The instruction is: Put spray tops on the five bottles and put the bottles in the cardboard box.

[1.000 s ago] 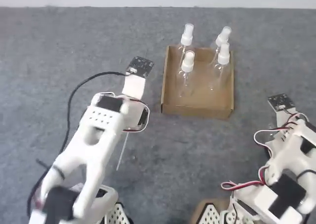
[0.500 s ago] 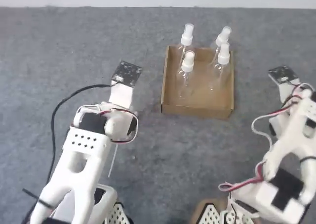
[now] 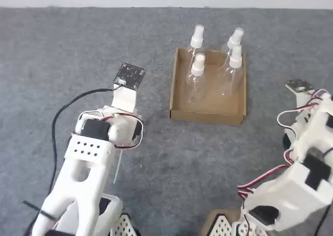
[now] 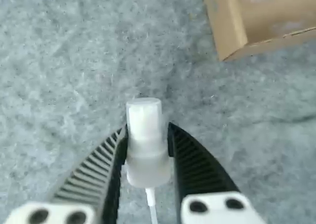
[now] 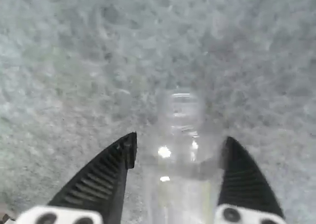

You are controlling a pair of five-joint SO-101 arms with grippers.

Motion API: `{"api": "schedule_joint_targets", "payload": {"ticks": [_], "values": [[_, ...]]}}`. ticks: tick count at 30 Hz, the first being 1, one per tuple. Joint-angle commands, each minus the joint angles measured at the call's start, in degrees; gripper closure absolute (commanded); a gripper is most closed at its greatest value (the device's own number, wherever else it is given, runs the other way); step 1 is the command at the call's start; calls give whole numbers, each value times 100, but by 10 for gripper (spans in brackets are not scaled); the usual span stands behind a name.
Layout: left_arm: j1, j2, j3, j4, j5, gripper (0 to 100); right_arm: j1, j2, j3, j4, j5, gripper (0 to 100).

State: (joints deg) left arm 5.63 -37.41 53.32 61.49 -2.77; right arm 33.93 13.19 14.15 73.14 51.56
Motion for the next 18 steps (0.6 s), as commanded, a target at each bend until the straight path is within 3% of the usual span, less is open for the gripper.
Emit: {"api": "schedule_joint_targets", "payload": {"ticks": [1,12,18], "values": [[-35,-220,-31,-114,-26,975,215,-40,-387,22,-26,853],[-62,-255,-31,-97,0,975,330,-286,-413,75,202,966],[-70,-440,-233,-88,-9,974,-277,-1947,-422,356,-844,969]]}}
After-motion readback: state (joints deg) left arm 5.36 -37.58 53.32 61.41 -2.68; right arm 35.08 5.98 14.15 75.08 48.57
